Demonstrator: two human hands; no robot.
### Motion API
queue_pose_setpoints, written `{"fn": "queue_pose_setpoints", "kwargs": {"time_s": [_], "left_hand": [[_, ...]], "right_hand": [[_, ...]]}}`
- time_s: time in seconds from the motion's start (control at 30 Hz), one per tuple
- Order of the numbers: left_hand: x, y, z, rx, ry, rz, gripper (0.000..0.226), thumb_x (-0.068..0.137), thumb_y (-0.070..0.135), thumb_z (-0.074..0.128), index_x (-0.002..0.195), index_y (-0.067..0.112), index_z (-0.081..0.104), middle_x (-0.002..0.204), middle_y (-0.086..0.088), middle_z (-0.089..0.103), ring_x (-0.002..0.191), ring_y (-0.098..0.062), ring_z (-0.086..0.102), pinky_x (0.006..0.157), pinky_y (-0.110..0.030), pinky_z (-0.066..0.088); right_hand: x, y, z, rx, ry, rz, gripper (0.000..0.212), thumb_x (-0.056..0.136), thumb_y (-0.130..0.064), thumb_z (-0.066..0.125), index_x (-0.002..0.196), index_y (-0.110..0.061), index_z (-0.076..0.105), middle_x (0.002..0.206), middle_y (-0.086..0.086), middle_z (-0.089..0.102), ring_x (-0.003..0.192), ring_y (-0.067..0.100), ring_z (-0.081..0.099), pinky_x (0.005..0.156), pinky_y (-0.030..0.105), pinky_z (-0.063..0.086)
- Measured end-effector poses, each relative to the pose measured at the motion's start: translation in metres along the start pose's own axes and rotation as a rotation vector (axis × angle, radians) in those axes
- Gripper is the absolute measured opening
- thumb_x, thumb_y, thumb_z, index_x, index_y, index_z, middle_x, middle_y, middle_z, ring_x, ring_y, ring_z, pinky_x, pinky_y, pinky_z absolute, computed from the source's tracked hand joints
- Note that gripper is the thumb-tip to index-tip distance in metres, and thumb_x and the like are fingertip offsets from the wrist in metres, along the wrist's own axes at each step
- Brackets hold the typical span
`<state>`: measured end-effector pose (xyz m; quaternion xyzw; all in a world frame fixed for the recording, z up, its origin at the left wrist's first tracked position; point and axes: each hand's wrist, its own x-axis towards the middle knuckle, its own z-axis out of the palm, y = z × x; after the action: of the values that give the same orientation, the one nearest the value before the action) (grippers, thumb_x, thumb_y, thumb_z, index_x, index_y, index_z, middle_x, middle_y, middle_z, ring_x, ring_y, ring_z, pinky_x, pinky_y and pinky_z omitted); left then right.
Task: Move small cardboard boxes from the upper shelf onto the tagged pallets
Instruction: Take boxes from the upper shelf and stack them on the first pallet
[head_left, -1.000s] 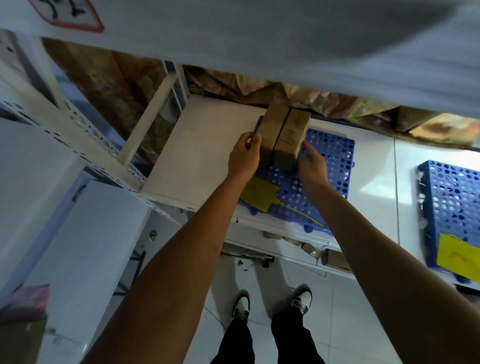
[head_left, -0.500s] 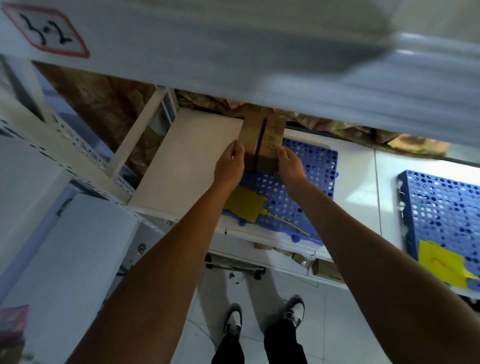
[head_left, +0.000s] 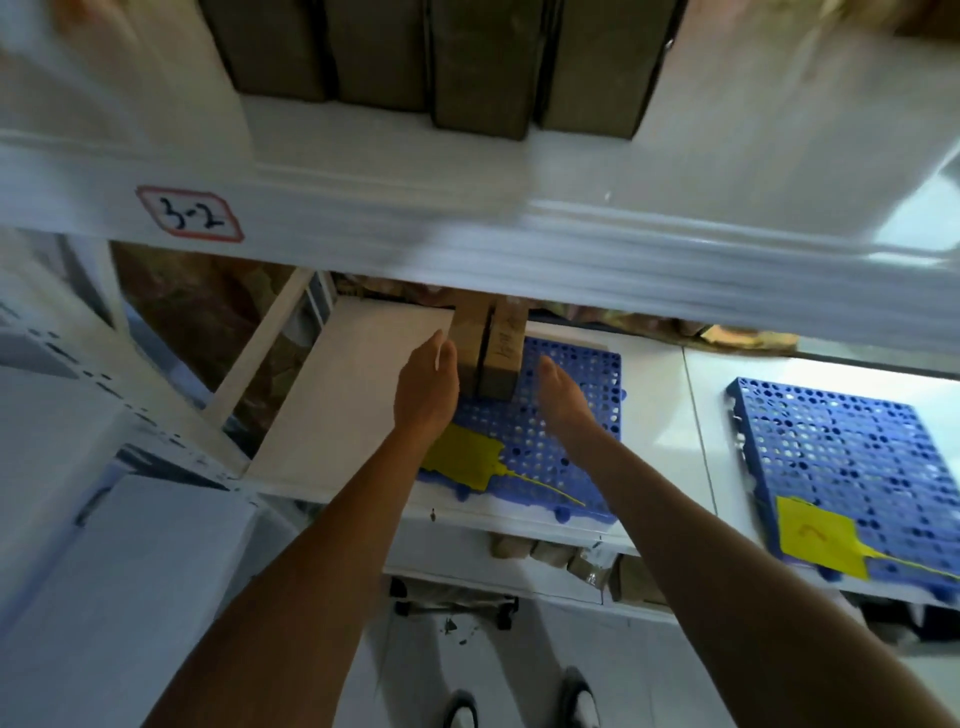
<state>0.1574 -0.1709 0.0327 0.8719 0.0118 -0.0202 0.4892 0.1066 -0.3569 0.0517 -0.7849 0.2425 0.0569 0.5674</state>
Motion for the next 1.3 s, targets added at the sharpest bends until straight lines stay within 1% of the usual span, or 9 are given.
{"fn": "queue_pose_setpoints", "kwargs": {"time_s": [0.07, 0.2, 0.37, 0.57, 0.77, 0.93, 1.07, 1.17, 1.3], "left_hand": [[-0.008, 0.020, -0.005, 0.075, -0.057, 0.070, 0.061, 0.103, 0.058, 0.025, 0.153, 0.028, 0.040, 0.161, 0.000, 0.036, 0.146, -0.022, 0.035, 0.117, -0.039, 0.028], [-0.046, 0.090, -0.017, 0.133, -0.026, 0.238, 0.056, 0.104, 0.057, 0.027, 0.138, 0.026, 0.059, 0.146, -0.003, 0.056, 0.131, -0.026, 0.053, 0.109, -0.037, 0.040], [-0.129, 0.191, -0.006, 0.228, -0.028, 0.482, 0.049, 0.104, 0.056, 0.028, 0.125, 0.032, 0.066, 0.122, 0.000, 0.069, 0.106, -0.020, 0.064, 0.084, -0.031, 0.052], [-0.238, 0.288, 0.040, 0.029, -0.174, 0.539, 0.038, 0.107, 0.044, 0.036, 0.138, 0.032, 0.054, 0.136, 0.011, 0.055, 0.128, -0.012, 0.050, 0.104, -0.018, 0.030], [-0.313, 0.370, 0.067, -0.112, -0.371, 0.587, 0.029, 0.100, 0.045, 0.050, 0.085, 0.034, 0.073, 0.089, 0.014, 0.076, 0.087, -0.004, 0.072, 0.084, -0.027, 0.056], [-0.325, 0.429, 0.098, -0.409, -0.279, 0.681, 0.029, 0.091, 0.043, 0.050, 0.101, 0.032, 0.074, 0.100, 0.015, 0.076, 0.097, -0.006, 0.069, 0.089, -0.031, 0.053], [-0.288, 0.474, 0.111, -0.492, -0.208, 0.640, 0.030, 0.096, 0.047, 0.049, 0.117, 0.035, 0.067, 0.121, 0.011, 0.069, 0.115, -0.010, 0.062, 0.100, -0.035, 0.048], [-0.249, 0.501, 0.120, -0.496, -0.144, 0.565, 0.024, 0.098, 0.048, 0.048, 0.119, 0.041, 0.057, 0.125, 0.006, 0.062, 0.105, -0.010, 0.059, 0.084, -0.032, 0.046], [-0.204, 0.511, 0.141, -0.524, -0.157, 0.458, 0.051, 0.100, 0.044, 0.055, 0.148, 0.032, 0.040, 0.143, -0.002, 0.051, 0.121, -0.020, 0.055, 0.089, -0.034, 0.046]], "right_hand": [[-0.014, -0.008, -0.012, -0.096, 0.023, -0.060, 0.058, 0.111, -0.050, 0.031, 0.155, -0.017, 0.047, 0.133, 0.015, 0.061, 0.110, 0.029, 0.063, 0.090, 0.035, 0.039], [-0.051, -0.037, -0.053, -0.198, 0.037, -0.231, 0.056, 0.112, -0.044, 0.034, 0.160, -0.015, 0.039, 0.160, 0.010, 0.046, 0.143, 0.030, 0.047, 0.093, 0.023, 0.034], [-0.128, -0.061, -0.116, -0.311, 0.056, -0.487, 0.050, 0.111, -0.046, 0.036, 0.158, -0.031, 0.040, 0.143, 0.013, 0.063, 0.119, 0.031, 0.064, 0.091, 0.038, 0.050], [-0.240, -0.043, -0.221, -0.349, 0.320, -0.673, 0.041, 0.103, -0.058, 0.031, 0.099, -0.032, 0.063, 0.096, -0.003, 0.075, 0.092, 0.023, 0.068, 0.063, 0.031, 0.044], [-0.311, -0.022, -0.332, -0.334, 0.643, -0.709, 0.042, 0.104, -0.047, 0.042, 0.085, -0.021, 0.069, 0.088, -0.002, 0.078, 0.086, 0.019, 0.070, 0.068, 0.036, 0.047], [-0.319, -0.033, -0.400, -0.131, 0.760, -0.812, 0.023, 0.106, -0.024, 0.052, 0.088, -0.024, 0.066, 0.078, -0.008, 0.071, 0.073, 0.006, 0.064, 0.066, 0.036, 0.048], [-0.289, -0.062, -0.437, -0.054, 0.794, -0.823, 0.022, 0.107, -0.025, 0.050, 0.123, -0.021, 0.066, 0.113, -0.001, 0.073, 0.107, 0.018, 0.067, 0.084, 0.031, 0.048], [-0.260, -0.086, -0.463, -0.066, 0.811, -0.786, 0.042, 0.108, -0.029, 0.049, 0.146, -0.013, 0.052, 0.143, 0.008, 0.059, 0.133, 0.028, 0.054, 0.107, 0.042, 0.046], [-0.225, -0.104, -0.497, -0.118, 1.136, -0.767, 0.042, 0.103, -0.027, 0.053, 0.141, -0.009, 0.054, 0.140, 0.013, 0.058, 0.131, 0.032, 0.051, 0.108, 0.045, 0.044]]}}
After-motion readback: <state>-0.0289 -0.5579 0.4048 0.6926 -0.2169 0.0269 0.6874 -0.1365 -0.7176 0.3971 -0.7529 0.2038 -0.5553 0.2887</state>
